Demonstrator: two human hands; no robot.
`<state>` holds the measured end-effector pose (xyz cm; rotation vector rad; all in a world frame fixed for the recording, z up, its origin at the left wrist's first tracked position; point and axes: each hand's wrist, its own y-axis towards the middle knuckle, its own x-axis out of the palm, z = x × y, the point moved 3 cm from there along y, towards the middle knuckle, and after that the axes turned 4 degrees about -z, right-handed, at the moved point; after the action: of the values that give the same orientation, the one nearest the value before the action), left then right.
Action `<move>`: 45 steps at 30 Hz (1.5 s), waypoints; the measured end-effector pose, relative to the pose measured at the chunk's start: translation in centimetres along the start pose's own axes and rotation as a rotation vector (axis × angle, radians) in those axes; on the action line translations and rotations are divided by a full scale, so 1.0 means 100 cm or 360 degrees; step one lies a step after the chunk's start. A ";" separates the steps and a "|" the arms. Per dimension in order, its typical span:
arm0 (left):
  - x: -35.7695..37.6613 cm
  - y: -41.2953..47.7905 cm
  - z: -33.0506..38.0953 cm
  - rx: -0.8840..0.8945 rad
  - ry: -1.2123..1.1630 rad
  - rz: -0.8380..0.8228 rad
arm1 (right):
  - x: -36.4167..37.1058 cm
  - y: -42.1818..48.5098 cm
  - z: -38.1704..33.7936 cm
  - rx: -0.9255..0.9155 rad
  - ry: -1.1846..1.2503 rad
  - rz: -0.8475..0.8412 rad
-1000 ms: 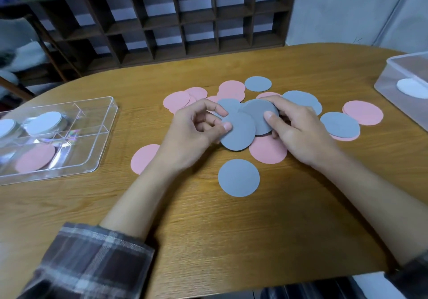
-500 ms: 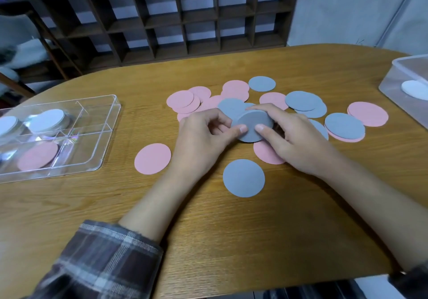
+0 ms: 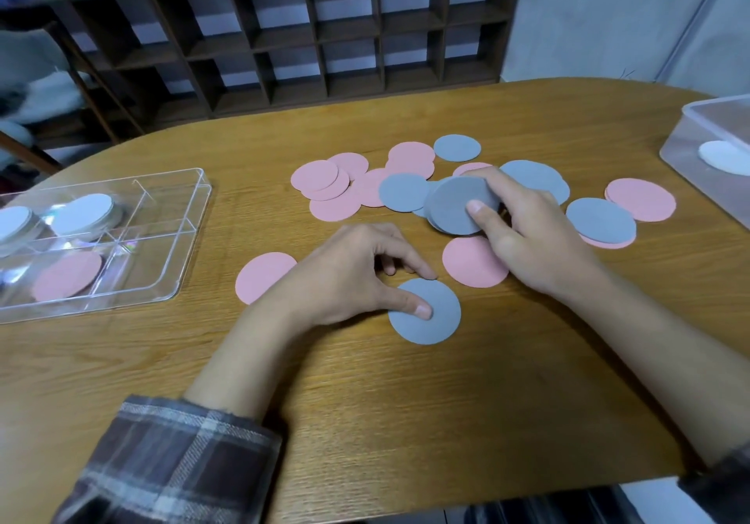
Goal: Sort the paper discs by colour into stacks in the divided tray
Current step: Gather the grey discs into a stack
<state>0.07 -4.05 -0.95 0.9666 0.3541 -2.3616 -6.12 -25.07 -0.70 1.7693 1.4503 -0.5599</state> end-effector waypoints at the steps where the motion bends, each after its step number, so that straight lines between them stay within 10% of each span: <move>1: 0.000 0.001 0.000 -0.0017 -0.0012 -0.0005 | 0.001 0.000 0.000 0.0003 0.0001 -0.0017; 22: 0.003 0.012 -0.007 0.0033 -0.0833 0.0496 | 0.007 -0.002 -0.004 0.0006 0.0462 -0.0137; 45: 0.008 0.019 -0.004 0.0068 -0.0243 0.1024 | 0.015 -0.002 -0.008 -0.0020 -0.0071 -0.0209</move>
<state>0.95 -5.78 -1.89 0.7644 -0.0670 -1.8370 -6.07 -23.50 -1.34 1.6496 1.5433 -0.6526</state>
